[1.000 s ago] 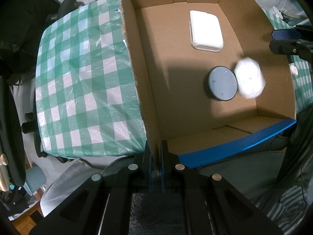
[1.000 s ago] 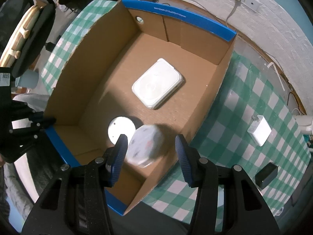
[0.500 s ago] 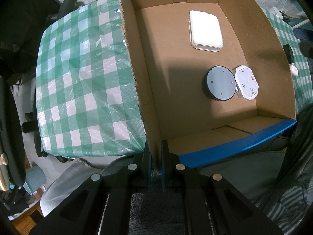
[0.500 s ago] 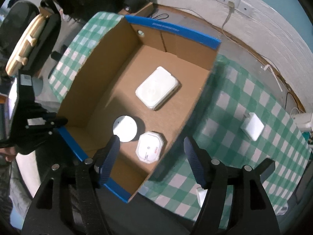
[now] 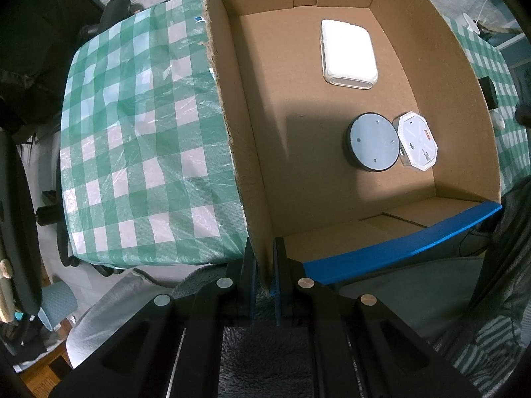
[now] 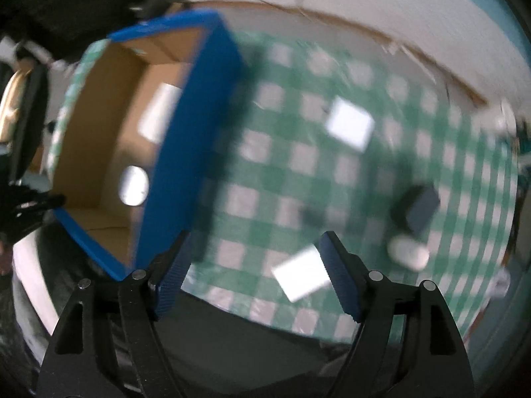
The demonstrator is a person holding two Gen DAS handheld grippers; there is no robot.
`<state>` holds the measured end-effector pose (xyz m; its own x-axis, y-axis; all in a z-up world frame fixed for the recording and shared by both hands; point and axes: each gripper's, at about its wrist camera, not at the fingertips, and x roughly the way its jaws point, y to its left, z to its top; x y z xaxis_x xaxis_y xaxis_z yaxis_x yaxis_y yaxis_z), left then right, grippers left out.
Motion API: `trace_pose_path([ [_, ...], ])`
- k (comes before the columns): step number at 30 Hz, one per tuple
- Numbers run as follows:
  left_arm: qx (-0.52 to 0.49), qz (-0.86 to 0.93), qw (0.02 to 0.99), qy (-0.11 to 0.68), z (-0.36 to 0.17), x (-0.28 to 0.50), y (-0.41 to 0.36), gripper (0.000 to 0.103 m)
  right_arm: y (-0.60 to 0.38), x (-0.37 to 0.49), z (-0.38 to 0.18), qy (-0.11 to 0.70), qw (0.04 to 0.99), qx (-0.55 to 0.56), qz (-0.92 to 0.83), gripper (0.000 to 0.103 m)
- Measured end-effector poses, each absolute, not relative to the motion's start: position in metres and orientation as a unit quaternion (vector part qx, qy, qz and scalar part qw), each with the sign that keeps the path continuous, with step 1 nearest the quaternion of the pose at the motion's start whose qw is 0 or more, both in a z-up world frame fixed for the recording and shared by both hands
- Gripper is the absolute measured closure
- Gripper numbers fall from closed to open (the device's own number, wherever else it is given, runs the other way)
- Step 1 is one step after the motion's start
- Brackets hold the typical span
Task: Organize rigid objects
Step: 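Move the right gripper to the table and grasp the white wall charger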
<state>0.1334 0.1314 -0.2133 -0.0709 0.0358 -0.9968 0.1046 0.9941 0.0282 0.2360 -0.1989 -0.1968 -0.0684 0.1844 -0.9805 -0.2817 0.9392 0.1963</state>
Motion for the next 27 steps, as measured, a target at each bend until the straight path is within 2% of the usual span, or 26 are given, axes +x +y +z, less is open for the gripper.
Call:
trace_pose_path([
  [6, 0.047, -0.026, 0.680, 0.731, -0.213, 0.133, 0.131, 0.096, -0.246, 0.228, -0.256, 0.755, 0.646, 0.074, 0.080, 0.025],
  [13, 0.046, -0.026, 0.681, 0.731, -0.213, 0.134, 0.131, 0.096, -0.255, 0.217, -0.285, 0.768, 0.632, 0.104, 0.032, 0.025],
  [21, 0.045, -0.026, 0.682, 0.729, -0.212, 0.134, 0.131, 0.095, -0.248, 0.217, -0.302, 0.776, 0.624, 0.094, 0.005, 0.026],
  [24, 0.047, -0.025, 0.681, 0.730, -0.213, 0.133, 0.131, 0.095, -0.240, 0.218, -0.302, 0.771, 0.633, 0.066, 0.021, 0.035],
  [27, 0.049, -0.024, 0.682, 0.730, -0.212, 0.133, 0.130, 0.095, -0.224, 0.219, -0.299, 0.763, 0.643, 0.019, 0.065, 0.038],
])
